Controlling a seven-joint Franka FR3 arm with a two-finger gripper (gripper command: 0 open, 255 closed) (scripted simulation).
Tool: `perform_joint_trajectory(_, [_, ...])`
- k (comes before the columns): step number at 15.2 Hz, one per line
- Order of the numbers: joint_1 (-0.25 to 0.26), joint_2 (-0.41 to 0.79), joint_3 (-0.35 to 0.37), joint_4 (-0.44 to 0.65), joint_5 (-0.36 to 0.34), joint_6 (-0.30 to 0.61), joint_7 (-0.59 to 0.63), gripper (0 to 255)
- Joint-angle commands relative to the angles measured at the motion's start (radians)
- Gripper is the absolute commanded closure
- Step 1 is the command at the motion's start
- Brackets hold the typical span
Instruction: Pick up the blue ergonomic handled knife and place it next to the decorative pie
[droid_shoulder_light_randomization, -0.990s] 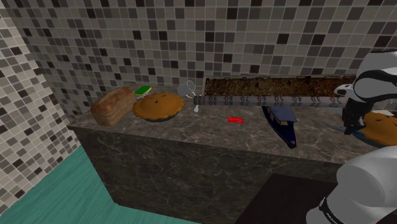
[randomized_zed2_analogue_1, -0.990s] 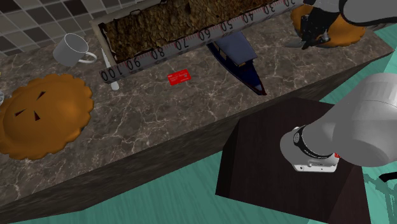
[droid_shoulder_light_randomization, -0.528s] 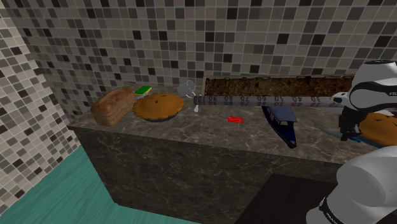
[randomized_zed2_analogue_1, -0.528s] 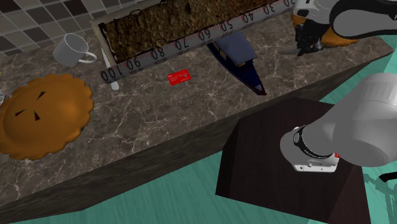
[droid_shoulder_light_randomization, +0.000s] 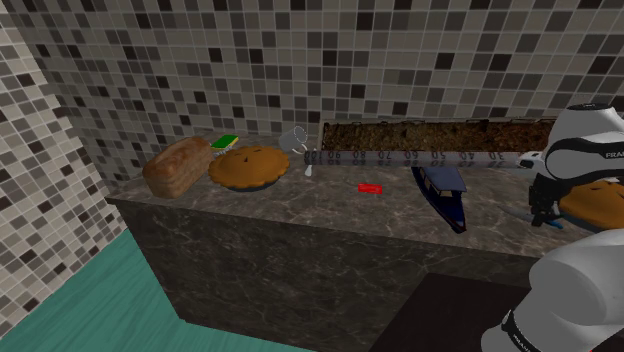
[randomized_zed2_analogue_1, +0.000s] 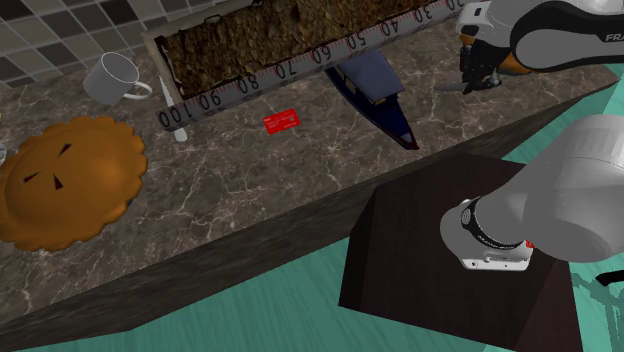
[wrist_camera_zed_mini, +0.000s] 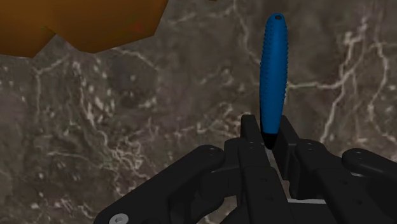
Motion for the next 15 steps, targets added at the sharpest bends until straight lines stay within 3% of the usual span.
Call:
perform_joint_trajectory(1, [0.0, 0.001, -0.001, 0.0, 0.0, 0.001, 0.0, 255])
perform_joint_trajectory(2, [0.0, 0.001, -0.001, 0.0, 0.0, 0.001, 0.0, 255])
perform_joint_trajectory(3, [0.0, 0.001, -0.001, 0.0, 0.0, 0.001, 0.0, 0])
perform_joint_trajectory(8, [0.0, 0.001, -0.001, 0.0, 0.0, 0.001, 0.0, 0])
perform_joint_trajectory(12, [-0.003, -0.098, 0.113, 0.056, 0.091, -0.16, -0.021, 0])
perform_joint_trajectory(15, [-0.003, -0.098, 0.113, 0.056, 0.091, -0.16, -0.021, 0])
